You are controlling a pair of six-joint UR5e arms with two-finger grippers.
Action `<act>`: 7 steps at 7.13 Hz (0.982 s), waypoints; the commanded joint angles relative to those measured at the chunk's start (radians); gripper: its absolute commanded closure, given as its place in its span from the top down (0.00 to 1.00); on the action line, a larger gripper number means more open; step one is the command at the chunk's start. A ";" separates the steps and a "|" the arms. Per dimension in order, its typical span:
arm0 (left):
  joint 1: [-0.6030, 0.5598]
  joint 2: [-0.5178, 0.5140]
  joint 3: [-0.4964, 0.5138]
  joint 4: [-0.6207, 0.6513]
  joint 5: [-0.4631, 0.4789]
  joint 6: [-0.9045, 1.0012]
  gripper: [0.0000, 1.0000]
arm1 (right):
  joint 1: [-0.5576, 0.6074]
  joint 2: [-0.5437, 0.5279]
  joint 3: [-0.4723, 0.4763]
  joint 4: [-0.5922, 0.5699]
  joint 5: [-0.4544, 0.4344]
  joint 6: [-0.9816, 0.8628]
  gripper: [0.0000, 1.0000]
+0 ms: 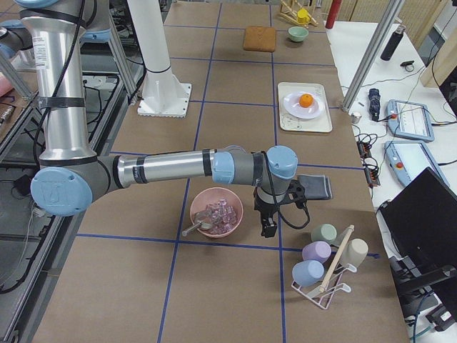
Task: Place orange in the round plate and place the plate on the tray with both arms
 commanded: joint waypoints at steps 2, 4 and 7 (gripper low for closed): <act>-0.003 -0.005 -0.024 0.027 -0.006 -0.001 0.98 | 0.008 0.010 -0.042 0.000 0.008 0.006 1.00; -0.003 -0.005 -0.022 0.027 -0.003 -0.003 0.98 | 0.012 0.013 -0.047 0.000 0.008 0.019 1.00; -0.003 -0.005 -0.020 0.027 -0.003 -0.004 0.98 | 0.012 0.013 -0.047 0.000 0.008 0.020 1.00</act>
